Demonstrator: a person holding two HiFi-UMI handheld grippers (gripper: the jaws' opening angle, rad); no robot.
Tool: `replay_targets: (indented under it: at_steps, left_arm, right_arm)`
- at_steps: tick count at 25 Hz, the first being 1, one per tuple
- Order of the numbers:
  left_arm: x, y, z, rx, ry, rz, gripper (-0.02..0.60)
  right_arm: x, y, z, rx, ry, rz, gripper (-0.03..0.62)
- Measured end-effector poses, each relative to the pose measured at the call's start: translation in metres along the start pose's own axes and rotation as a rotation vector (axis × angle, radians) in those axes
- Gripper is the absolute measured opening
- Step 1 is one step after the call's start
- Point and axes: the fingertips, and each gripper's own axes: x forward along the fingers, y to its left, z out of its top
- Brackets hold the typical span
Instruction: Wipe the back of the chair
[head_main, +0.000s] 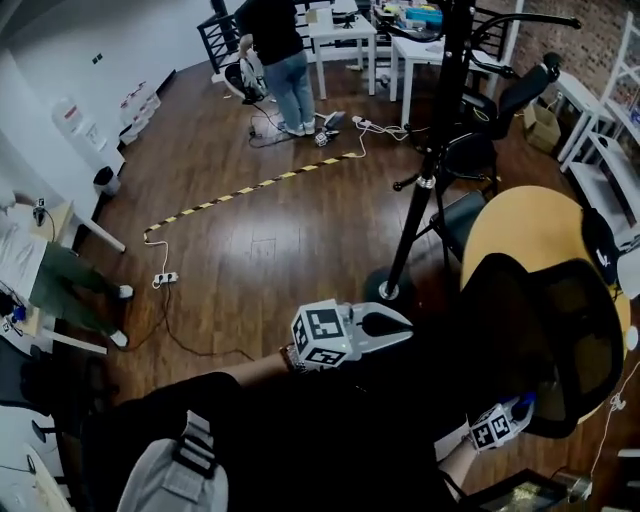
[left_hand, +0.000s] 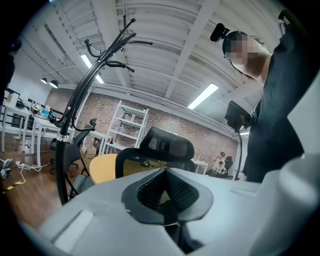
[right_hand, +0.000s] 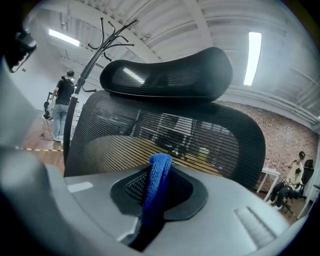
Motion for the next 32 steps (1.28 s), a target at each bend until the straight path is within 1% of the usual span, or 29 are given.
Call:
replay_targets:
  at_steps: [3,5,7,9,13,15,17,20,22,25,27,30,31,32]
  left_arm:
    - [-0.001,0.013,0.000,-0.011,0.003,-0.001,0.006]
    - [-0.008,0.024,0.000,-0.019,0.002,0.005,0.006]
    - [-0.025,0.033,-0.003,-0.026,0.006,0.013,0.006]
    - [-0.048,0.043,-0.009,-0.034,0.017,0.021,0.006]
    - [-0.080,0.077,-0.011,-0.049,0.046,0.041,0.006]
    - [-0.085,0.095,-0.009,-0.057,0.056,0.040,0.006]
    - [-0.083,0.118,-0.007,-0.059,0.042,0.034,0.006]
    - [-0.089,0.150,-0.009,-0.058,0.041,0.038,0.006]
    - [-0.095,0.151,-0.008,-0.073,0.052,0.027,0.006]
    - [-0.087,0.143,-0.006,-0.102,0.049,-0.015,0.006]
    - [-0.085,0.143,-0.008,-0.110,0.055,-0.031,0.006]
    - [-0.095,0.150,-0.007,-0.112,0.053,-0.012,0.006]
    - [-0.099,0.151,-0.006,-0.113,0.048,0.002,0.006]
    - [-0.103,0.152,-0.005,-0.114,0.043,0.015,0.006]
  right_arm:
    - [0.017,0.008,0.001,-0.018,-0.005,-0.001,0.040]
    - [0.020,0.007,0.000,-0.005,0.003,-0.041,0.040]
    - [0.010,0.008,0.000,0.026,0.005,-0.094,0.040]
    - [-0.002,0.019,0.002,0.044,-0.011,-0.116,0.038]
    - [0.009,0.075,0.022,0.054,-0.065,-0.086,0.038]
    - [0.019,0.103,0.033,0.064,-0.078,-0.083,0.038]
    - [0.040,0.131,0.048,0.090,-0.102,-0.077,0.038]
    - [0.069,0.197,0.057,0.143,-0.141,0.002,0.038]
    - [0.063,0.228,0.066,0.145,-0.144,0.061,0.038]
    - [0.052,0.242,0.084,0.112,-0.133,0.105,0.038]
    - [0.052,0.260,0.090,0.079,-0.137,0.150,0.038]
    - [0.056,0.312,0.101,-0.010,-0.168,0.278,0.038]
    - [0.057,0.325,0.105,-0.030,-0.180,0.297,0.040]
    - [0.056,0.331,0.108,-0.032,-0.188,0.296,0.040]
